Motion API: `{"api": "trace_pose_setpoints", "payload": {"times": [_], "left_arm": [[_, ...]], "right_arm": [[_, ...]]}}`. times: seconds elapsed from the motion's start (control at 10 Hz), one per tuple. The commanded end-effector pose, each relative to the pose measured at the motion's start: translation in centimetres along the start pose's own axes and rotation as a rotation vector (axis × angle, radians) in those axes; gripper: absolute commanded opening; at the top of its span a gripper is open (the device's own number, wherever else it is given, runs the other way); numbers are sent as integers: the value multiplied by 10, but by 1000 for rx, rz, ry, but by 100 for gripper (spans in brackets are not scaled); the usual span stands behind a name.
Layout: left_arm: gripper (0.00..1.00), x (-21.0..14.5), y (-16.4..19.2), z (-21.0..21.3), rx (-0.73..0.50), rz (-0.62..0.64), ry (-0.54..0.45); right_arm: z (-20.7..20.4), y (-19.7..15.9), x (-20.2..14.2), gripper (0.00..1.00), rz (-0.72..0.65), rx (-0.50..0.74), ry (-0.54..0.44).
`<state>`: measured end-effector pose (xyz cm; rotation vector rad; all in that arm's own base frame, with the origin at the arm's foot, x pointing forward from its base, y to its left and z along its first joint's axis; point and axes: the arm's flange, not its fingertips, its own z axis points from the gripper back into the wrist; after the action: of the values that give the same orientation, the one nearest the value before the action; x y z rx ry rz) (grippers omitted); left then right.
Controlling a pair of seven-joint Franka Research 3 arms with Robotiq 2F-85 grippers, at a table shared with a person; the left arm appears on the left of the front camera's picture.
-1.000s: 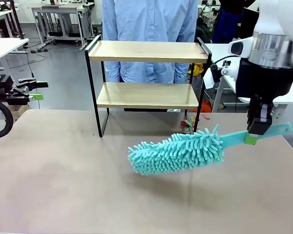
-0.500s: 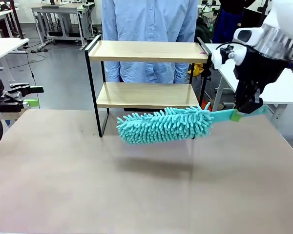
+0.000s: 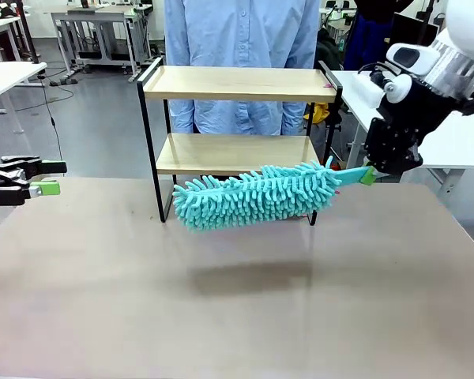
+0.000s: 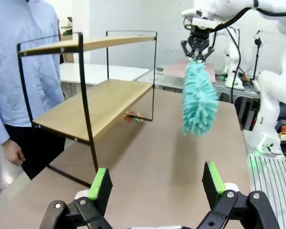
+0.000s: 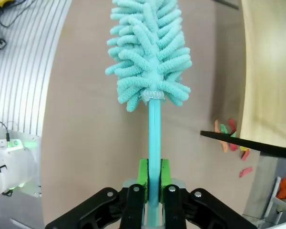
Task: Clean the shelf.
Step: Hand the Duster back to the human.
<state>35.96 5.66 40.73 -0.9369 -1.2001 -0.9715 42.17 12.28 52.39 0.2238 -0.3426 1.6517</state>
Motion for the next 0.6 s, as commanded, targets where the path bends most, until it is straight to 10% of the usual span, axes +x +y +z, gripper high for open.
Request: {"api": "trace_pose_setpoints", "payload": {"times": [0.0,0.5], "left_arm": [[100,1,-15,-27,-11,15,6],[100,3,1,-5,-1,8,7]], "right_arm": [[-7,-21,0,13,-60,9,18],[-5,-21,-14,13,-1,6,-79]]}}
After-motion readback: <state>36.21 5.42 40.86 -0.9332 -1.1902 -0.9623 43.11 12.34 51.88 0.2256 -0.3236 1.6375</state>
